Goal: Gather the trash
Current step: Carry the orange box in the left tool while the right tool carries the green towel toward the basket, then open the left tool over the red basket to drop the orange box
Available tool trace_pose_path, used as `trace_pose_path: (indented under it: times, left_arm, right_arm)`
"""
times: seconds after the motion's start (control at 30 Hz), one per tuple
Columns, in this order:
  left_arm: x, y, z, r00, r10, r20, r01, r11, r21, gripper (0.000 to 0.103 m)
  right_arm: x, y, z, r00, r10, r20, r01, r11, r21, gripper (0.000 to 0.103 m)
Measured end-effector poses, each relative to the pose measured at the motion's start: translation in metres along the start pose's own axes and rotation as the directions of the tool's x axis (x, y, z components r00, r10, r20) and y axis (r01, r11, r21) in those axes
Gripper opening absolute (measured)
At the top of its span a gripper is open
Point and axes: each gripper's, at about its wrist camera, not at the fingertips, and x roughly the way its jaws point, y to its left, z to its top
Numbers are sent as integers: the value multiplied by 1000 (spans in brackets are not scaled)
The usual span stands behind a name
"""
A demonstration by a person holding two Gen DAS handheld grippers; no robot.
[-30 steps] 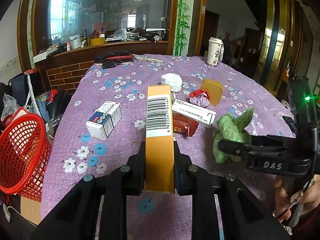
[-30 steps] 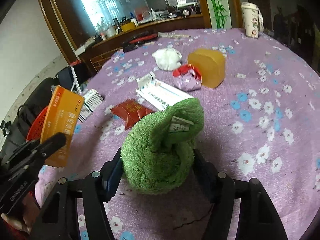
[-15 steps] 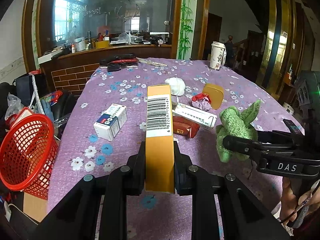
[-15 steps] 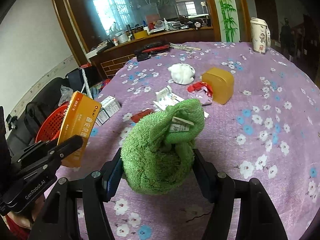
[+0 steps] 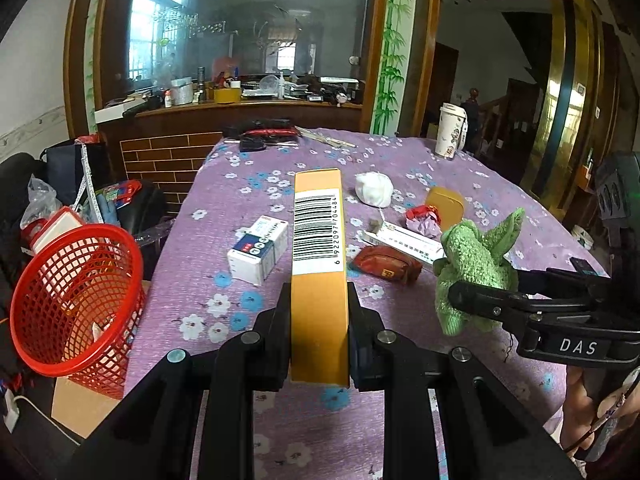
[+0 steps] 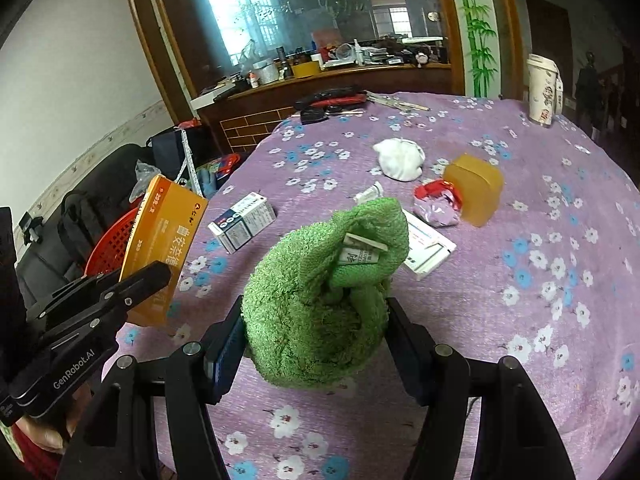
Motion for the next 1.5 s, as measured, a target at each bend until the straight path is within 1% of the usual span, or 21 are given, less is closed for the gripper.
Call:
trace_pose_path:
  times: [0.17, 0.5, 0.67, 0.93, 1.03, 1.17, 1.3, 1.5]
  left_arm:
    - [-7, 12, 2, 1000, 11, 18, -11, 1000, -22, 21]
    - [-24, 49, 2, 998, 52, 44, -49, 995, -82, 21]
    - [-33, 70, 4, 994, 90, 63, -82, 991, -110, 21]
    - [-54, 127, 7, 980, 179, 88, -160, 969, -189, 21]
    - [-56, 151, 8, 974, 212, 81, -191, 957, -218, 21]
    - [-54, 181, 3, 967, 248, 61, -225, 940, -256, 21]
    - [-45, 209, -3, 962, 271, 28, -252, 924, -287, 21]
    - [-36, 239, -9, 958, 288, -2, -274, 908, -316, 21]
  right_arm:
    - [4, 13, 3, 1000, 11, -11, -12, 1000, -21, 70]
    - [16, 46, 12, 998, 51, -35, -53, 995, -80, 70]
    - [24, 65, 23, 996, 73, -49, -78, 991, -111, 70]
    - [38, 115, 49, 985, 153, -78, -165, 970, -180, 70]
    - [48, 135, 60, 977, 191, -95, -206, 959, -195, 70]
    - [62, 168, 74, 970, 221, -104, -240, 941, -236, 70]
    - [82, 197, 86, 952, 272, -138, -299, 922, -244, 71]
    - [120, 231, 96, 939, 289, -184, -329, 911, -248, 71]
